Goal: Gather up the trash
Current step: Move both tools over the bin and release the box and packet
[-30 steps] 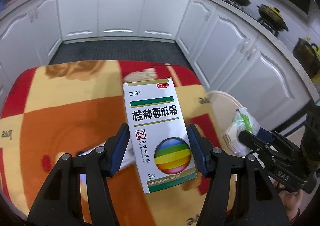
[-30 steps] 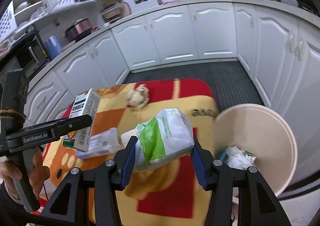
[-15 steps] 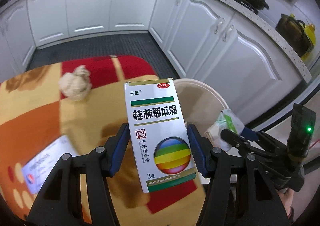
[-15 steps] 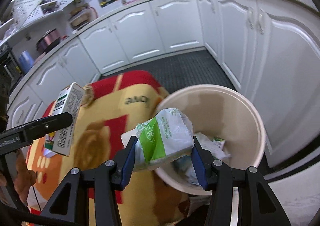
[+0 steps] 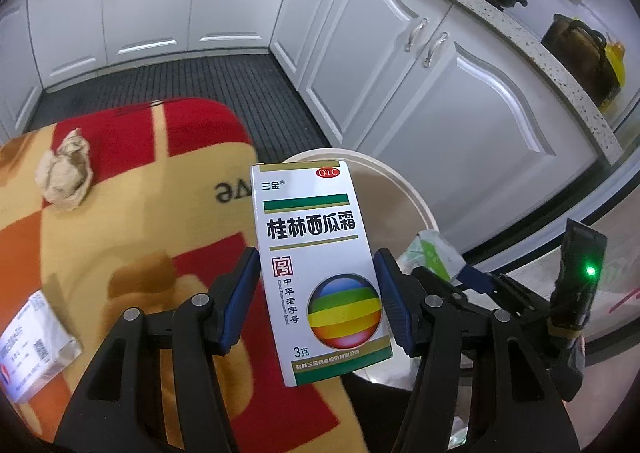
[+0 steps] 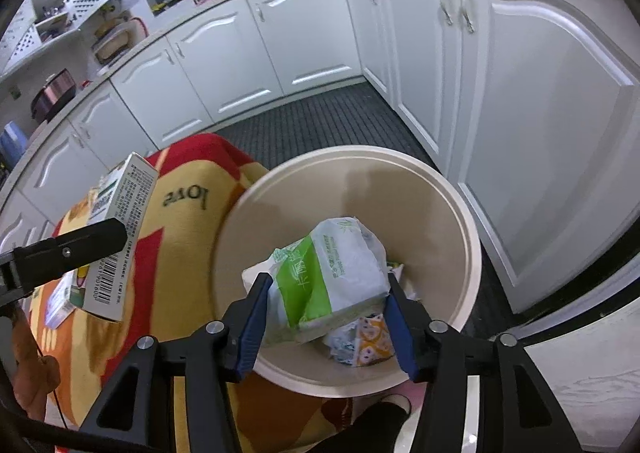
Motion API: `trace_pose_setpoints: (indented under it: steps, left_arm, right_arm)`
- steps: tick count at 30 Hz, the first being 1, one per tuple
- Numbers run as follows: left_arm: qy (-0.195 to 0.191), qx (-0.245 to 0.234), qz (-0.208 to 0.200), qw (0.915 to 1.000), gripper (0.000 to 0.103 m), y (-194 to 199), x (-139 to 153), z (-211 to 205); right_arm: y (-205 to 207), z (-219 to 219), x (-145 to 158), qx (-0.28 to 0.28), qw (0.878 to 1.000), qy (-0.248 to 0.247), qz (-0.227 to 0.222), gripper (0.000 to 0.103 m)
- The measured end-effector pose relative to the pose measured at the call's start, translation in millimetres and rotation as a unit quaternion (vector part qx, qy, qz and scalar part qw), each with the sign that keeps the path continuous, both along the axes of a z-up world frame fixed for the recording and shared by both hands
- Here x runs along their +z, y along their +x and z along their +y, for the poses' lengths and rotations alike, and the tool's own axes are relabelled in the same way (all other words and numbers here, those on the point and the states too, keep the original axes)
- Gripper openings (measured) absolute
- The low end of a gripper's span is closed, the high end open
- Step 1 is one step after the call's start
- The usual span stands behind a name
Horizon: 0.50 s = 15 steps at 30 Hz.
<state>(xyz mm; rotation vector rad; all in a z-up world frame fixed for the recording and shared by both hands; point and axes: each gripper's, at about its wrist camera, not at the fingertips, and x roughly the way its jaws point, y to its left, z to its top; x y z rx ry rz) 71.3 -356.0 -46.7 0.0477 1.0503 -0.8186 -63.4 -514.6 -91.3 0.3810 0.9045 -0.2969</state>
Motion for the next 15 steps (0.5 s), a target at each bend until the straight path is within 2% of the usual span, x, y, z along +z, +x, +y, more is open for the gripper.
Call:
trace_pose_setpoints:
  steps: [3, 8, 15]
  left_arm:
    - [-0.004, -0.005, -0.005, 1.0000, 0.058, -1, 0, -4]
    - [-0.013, -0.011, 0.007, 0.9998, 0.064, 3, -3, -1]
    - [-0.014, -0.004, 0.013, 0.9998, 0.064, 5, -4, 8]
  right_arm:
    - [2, -4, -3, -0.010, 1.000, -0.002, 0.010, 0.058]
    - [2, -9, -2, -0.023, 1.000, 0.008, 0.004, 0.074]
    - [3, -7, -1, -0.024, 1.000, 0.014, 0.005, 0.074]
